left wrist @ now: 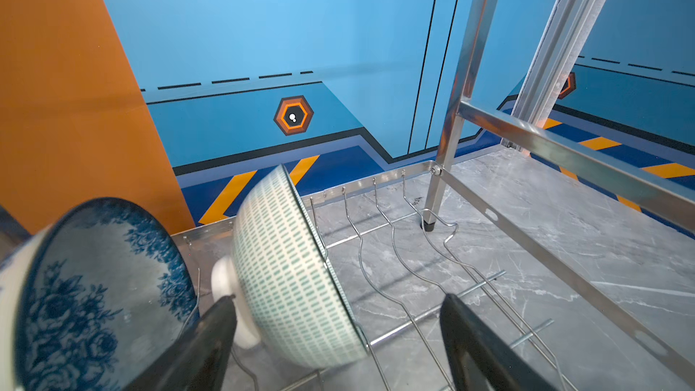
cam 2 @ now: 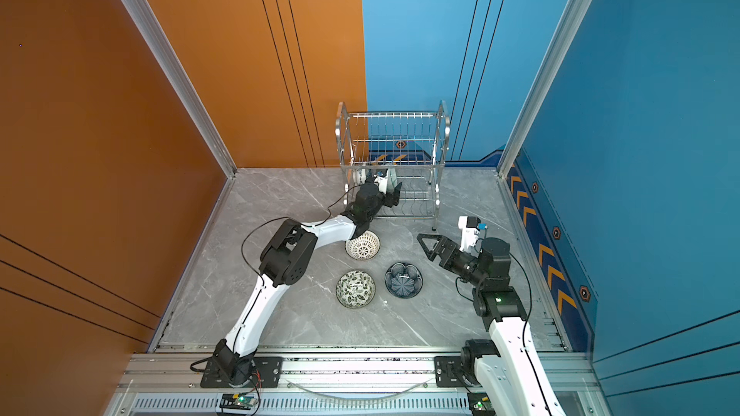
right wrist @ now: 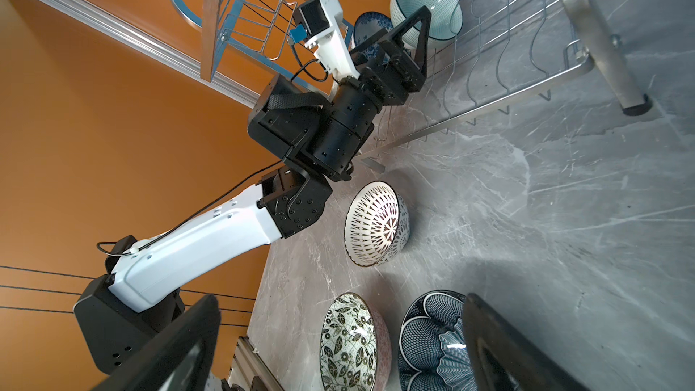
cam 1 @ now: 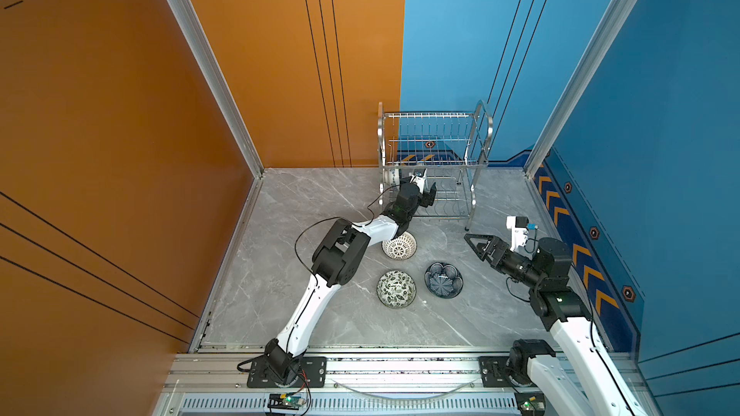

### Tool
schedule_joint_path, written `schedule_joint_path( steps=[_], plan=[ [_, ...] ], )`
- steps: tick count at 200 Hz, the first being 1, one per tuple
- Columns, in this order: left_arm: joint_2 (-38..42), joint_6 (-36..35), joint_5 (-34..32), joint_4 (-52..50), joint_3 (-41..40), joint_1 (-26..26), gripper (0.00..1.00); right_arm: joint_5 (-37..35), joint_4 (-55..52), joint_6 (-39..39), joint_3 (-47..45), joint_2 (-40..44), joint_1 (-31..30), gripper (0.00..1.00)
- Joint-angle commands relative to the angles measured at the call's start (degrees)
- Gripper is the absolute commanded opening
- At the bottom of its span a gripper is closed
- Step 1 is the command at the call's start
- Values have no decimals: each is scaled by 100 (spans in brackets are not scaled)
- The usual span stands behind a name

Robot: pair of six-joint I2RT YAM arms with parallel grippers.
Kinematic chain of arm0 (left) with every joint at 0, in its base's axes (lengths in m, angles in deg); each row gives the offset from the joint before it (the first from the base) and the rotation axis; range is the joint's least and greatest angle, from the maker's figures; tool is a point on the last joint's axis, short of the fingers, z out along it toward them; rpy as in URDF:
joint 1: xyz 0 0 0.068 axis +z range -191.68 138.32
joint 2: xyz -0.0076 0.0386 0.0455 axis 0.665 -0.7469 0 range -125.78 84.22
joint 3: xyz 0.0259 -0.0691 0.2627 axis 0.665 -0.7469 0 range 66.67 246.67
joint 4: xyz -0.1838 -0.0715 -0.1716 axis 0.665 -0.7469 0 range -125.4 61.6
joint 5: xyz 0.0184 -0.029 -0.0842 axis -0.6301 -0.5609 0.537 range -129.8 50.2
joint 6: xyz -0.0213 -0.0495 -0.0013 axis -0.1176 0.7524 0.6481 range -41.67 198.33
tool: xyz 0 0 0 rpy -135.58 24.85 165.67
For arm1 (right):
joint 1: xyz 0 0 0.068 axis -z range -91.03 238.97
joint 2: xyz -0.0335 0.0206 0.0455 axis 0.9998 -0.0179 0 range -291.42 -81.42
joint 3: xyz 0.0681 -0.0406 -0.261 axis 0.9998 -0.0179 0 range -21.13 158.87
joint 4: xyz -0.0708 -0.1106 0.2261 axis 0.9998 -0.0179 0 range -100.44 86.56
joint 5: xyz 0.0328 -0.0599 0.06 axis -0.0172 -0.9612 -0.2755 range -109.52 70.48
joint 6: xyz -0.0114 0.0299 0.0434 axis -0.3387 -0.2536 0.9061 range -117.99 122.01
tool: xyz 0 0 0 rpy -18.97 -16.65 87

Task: Load bowls into a dish rack
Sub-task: Place the bowl in the dish rack.

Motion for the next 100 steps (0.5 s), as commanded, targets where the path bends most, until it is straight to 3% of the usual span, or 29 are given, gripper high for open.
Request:
schedule_joint_path(
  steps=[1,100],
  plan=[
    [299,-66,1,228,-189,-45,85,84,-97,78,59,124,29,100],
    [1069,252,6,718,-1343,-190,85,133,-90,69,33,116,12,100]
  ],
)
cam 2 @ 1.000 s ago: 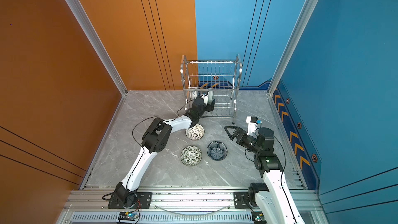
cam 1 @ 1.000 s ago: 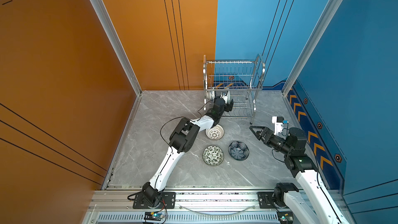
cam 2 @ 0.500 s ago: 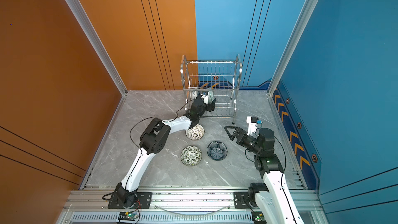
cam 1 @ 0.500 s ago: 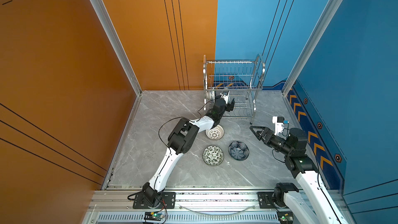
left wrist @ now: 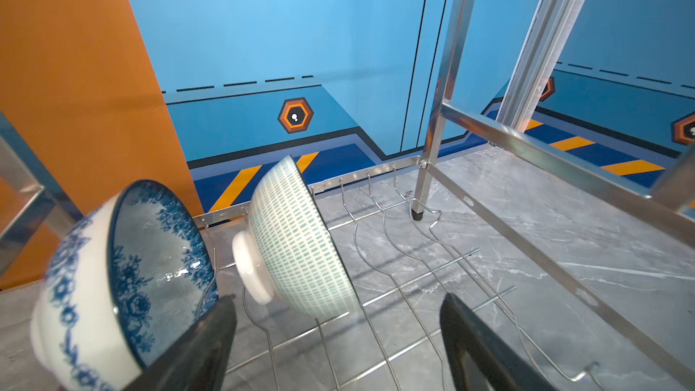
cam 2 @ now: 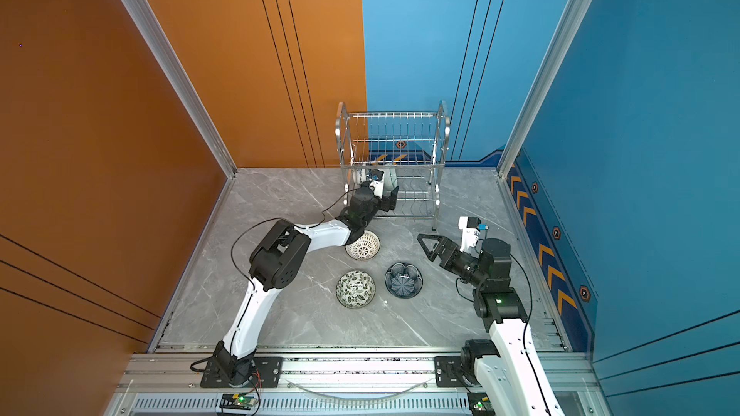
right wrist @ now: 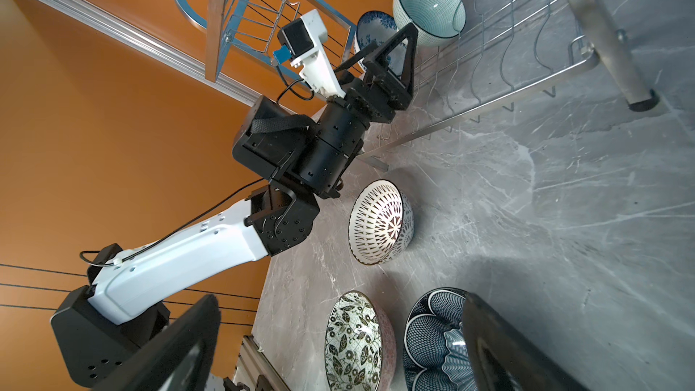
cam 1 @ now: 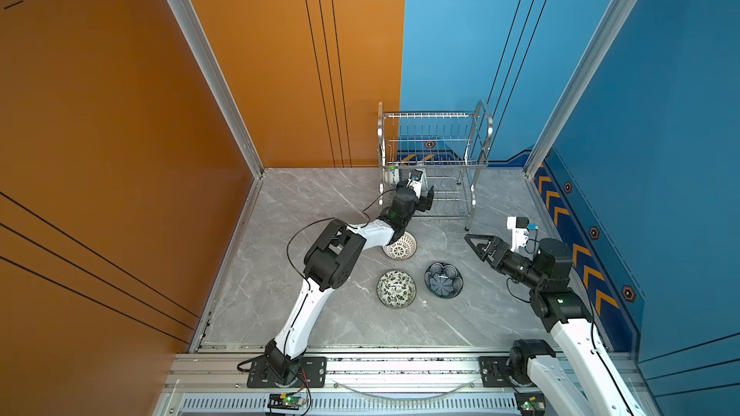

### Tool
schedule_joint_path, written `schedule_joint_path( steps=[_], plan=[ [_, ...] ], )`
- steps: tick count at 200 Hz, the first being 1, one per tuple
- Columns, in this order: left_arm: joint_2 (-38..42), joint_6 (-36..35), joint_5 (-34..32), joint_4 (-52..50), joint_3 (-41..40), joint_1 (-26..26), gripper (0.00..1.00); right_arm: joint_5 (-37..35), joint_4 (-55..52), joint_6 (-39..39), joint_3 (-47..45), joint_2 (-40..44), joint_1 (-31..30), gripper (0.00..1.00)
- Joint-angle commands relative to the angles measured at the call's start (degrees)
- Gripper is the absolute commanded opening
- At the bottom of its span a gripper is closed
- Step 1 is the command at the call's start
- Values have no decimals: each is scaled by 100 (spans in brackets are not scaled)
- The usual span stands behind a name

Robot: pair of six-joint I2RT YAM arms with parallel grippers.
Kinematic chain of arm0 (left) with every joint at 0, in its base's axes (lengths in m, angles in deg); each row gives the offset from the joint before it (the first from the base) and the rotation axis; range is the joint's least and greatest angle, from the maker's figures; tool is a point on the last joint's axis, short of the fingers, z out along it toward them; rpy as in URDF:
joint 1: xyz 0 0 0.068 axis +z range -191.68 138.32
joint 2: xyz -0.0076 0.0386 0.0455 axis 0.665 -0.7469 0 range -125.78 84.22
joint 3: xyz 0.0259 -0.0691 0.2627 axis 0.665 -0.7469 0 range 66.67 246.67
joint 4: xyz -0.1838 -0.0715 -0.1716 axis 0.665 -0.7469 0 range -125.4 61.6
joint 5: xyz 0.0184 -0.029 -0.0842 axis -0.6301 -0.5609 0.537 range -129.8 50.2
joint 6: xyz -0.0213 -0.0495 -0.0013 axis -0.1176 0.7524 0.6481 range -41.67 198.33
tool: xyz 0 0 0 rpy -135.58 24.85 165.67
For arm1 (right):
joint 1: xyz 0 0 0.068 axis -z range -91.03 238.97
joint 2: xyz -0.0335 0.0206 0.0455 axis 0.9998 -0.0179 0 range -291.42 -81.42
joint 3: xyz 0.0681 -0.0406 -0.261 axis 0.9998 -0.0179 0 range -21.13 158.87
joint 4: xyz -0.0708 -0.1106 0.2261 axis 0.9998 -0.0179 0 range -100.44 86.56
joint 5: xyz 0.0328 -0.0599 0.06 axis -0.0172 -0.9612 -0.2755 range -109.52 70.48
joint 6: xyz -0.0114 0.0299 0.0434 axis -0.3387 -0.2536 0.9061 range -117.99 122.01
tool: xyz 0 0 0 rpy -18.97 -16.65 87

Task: Load bowls into a dish rack
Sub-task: Place the bowl in the dish rack.

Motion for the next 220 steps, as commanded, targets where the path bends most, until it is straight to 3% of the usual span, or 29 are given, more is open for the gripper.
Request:
schedule_joint_path(
  steps=[1,77,89,94,142,192,220],
  plan=[
    [327,195,8,272,-231,-100,85,91,-66,1,34,66,12,100],
    [1019,617,-76,565,-1212,-336,85,40,95,13,-145,171,3,100],
    [1167,635,-120,640,-1454,-428,85,-12,194,77,-237,171,11,100],
    [1236,627,-155,655,-1558,-472,90,-35,252,109,-278,163,11,100],
    [2047,703,-426,822,-2644,-839,91,-107,775,370,-465,-64,21,100],
    [3683,704,-675,908,-4345,-1117,94,-571,-125,-155,-300,277,-130,100],
    [4823,1050,-760,887,-5429,-1138,97,-904,-565,-269,-286,490,-354,100]
  ],
)
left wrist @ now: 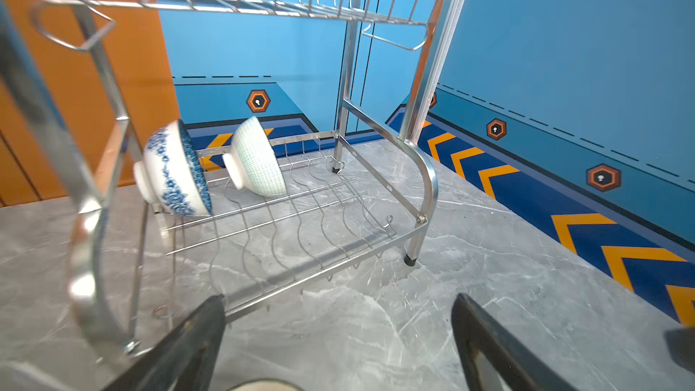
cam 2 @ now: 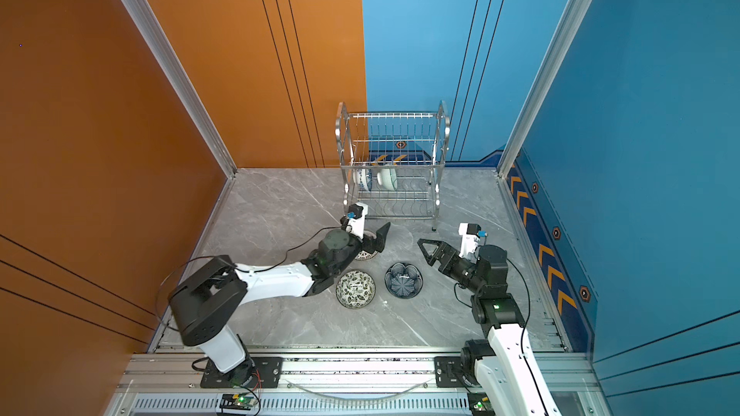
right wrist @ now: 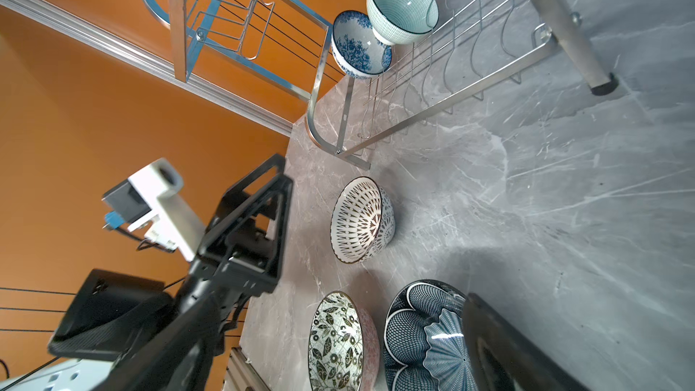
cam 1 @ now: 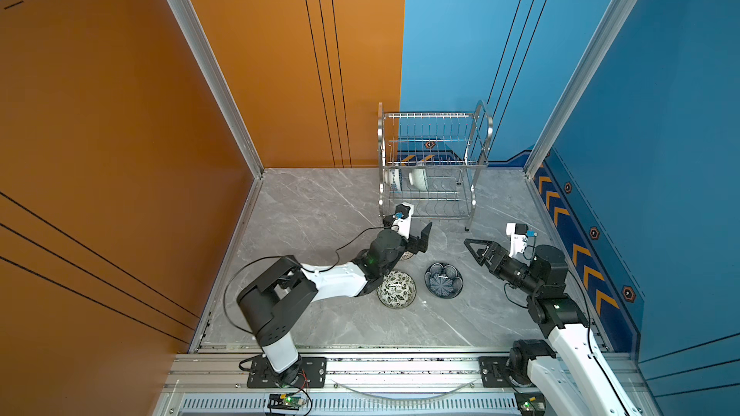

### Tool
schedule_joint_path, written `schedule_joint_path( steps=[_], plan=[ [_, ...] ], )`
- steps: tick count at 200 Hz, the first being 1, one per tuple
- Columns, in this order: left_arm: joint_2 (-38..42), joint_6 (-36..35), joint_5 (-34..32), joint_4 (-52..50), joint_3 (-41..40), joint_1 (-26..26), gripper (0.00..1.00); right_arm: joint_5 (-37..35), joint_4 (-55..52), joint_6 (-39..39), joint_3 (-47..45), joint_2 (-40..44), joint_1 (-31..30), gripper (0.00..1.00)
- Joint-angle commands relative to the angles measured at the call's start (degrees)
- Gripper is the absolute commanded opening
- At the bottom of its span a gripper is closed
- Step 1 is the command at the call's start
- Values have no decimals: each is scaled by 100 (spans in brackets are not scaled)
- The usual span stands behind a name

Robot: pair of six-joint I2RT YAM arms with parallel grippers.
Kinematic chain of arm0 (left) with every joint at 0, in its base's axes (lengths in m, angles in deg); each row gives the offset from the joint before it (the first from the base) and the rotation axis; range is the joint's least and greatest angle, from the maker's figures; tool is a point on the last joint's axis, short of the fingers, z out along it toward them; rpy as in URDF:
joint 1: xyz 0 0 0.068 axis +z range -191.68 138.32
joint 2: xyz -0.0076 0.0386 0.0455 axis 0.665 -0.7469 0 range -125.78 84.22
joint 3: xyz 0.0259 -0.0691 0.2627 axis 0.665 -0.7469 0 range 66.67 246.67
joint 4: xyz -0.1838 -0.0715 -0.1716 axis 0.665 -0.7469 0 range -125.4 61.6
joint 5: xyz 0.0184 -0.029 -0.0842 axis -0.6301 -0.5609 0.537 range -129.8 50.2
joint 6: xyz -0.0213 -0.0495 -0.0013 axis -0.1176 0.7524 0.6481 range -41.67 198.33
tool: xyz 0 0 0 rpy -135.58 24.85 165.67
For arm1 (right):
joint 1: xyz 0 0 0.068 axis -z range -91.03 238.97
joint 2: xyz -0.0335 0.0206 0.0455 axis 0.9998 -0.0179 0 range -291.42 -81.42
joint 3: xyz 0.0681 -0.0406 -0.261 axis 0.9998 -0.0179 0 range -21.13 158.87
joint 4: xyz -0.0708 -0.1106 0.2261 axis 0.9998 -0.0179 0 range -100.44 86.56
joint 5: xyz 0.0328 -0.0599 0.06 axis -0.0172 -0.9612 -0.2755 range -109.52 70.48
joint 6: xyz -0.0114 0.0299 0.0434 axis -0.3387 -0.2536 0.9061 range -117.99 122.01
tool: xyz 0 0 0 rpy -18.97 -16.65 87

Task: Load bowls into a dish rack
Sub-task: Place the bowl in the dish rack, then pick up the bowl from the center of the table.

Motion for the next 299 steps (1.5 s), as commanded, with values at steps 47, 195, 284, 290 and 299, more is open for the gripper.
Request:
schedule_joint_path(
  steps=[47,195,284,290,299],
  plan=[
    [3248,1061,-277,-1795,-1779,-28,98,-1686,-1934,-1087,818,-32,-1358,97],
    [7268,4602,2886,-8957,-955,1755,98,-4420,-2242,-2967,2812,-4095,-6765,56],
    [8058,4629,2444,-9478,-1050,1937,98,-4616,-2731,-3775,3429,-4966,-6860,50],
    [8049,4620,2437,-9474,-1046,1938,98,-4549,-2774,-3849,3427,-4983,-6853,48],
    [8044,4620,2427,-9469,-1039,1937,98,-4459,-2836,-3950,3427,-5003,-6859,45]
  ],
)
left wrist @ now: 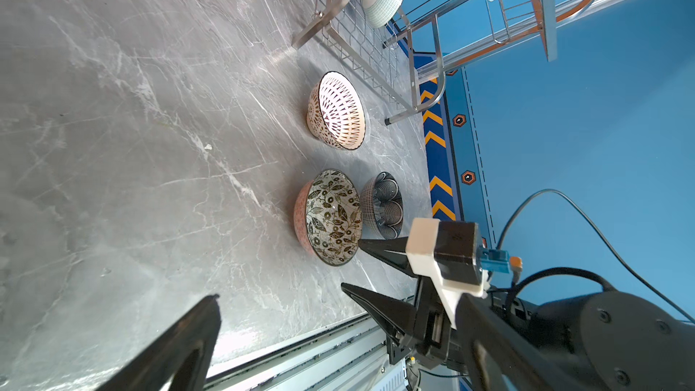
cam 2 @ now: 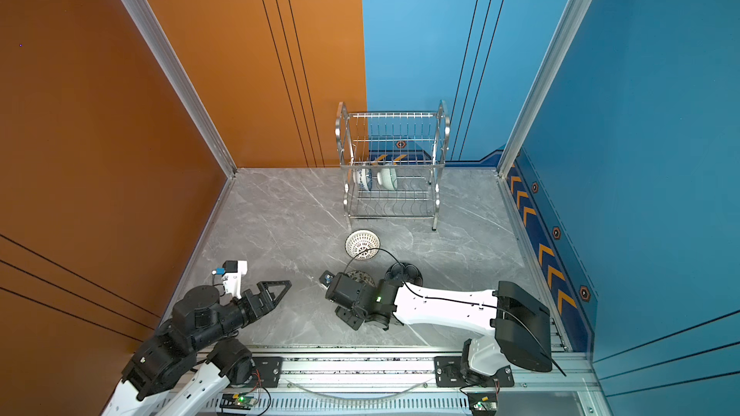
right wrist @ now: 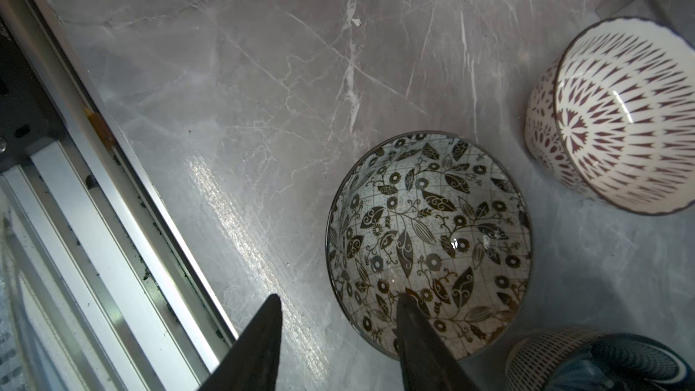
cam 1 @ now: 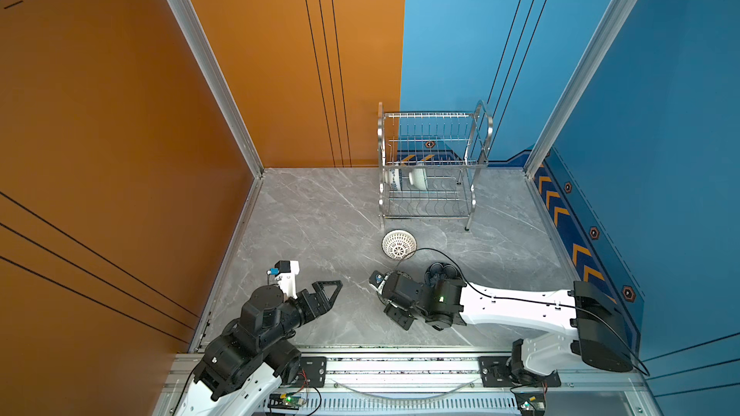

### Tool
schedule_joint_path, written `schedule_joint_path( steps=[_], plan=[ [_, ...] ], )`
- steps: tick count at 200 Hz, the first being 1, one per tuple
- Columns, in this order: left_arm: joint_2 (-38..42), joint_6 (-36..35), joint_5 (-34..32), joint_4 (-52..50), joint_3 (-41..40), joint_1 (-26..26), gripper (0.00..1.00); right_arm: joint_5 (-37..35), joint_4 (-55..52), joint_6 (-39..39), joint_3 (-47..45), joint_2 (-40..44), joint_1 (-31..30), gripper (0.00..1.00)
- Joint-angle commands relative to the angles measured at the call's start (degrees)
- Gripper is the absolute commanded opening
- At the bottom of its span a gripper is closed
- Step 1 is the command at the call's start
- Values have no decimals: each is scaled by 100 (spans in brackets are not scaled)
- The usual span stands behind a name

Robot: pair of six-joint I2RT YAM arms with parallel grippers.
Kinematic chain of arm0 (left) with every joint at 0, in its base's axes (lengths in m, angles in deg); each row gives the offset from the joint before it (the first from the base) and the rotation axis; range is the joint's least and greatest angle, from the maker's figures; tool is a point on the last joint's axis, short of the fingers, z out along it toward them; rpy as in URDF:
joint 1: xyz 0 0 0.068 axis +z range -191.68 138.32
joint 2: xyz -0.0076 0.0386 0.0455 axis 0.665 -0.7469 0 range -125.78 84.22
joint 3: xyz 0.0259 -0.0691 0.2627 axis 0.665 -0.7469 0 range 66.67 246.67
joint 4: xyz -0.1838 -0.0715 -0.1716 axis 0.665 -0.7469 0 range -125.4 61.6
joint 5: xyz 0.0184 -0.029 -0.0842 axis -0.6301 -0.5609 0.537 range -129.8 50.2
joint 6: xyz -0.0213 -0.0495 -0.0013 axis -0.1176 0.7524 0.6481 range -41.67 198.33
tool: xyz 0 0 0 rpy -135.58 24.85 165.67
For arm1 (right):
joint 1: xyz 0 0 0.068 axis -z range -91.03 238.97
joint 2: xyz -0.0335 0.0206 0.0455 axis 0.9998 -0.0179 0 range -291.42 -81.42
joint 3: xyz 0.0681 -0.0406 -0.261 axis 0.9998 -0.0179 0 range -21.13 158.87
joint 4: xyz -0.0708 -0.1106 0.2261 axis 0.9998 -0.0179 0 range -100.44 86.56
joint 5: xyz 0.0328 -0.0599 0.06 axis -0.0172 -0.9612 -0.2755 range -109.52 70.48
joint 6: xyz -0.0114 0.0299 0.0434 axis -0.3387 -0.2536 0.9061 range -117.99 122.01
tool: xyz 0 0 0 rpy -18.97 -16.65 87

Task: Load bowls into a dish rack
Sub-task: Pick up the bowl from the center of the table.

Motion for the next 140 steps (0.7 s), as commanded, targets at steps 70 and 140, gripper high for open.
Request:
schedule_joint_path(
  steps=[70,140],
  plan=[
    [12,-14,-153,-133,-89,62,98,64,-592,-839,114,-396,27,41],
    [78,19,-212,-52,-213,70,98,-50,-653,-1085,186,-661,188,37]
  ],
)
